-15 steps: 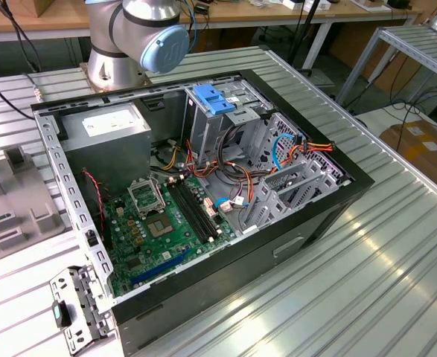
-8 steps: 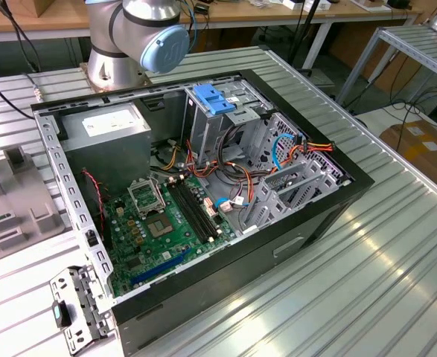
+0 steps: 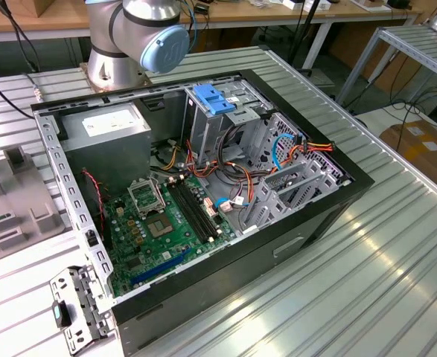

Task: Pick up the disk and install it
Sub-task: 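Pick up the disk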

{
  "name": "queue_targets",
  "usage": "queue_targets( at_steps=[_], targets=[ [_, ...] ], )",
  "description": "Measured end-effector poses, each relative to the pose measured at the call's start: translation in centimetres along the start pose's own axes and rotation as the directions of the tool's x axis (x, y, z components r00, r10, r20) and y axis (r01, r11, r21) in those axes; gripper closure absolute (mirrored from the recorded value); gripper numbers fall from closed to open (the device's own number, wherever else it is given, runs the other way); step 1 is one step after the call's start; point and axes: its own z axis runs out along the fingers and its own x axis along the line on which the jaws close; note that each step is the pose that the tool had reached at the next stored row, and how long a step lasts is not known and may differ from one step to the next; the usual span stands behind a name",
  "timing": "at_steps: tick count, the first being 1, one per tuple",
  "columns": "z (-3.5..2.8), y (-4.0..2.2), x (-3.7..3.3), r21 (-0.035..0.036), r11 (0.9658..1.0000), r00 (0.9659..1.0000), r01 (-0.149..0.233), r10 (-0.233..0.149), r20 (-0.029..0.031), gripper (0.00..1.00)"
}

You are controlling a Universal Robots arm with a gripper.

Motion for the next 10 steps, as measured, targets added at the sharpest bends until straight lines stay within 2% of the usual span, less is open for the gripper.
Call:
queue_targets(
  at_steps=[10],
  targets=[
    [-0.35,0.01,-0.01,0.0001,1.0000,1.0000,0.000,0.000,0.0002,0.63]
  ],
)
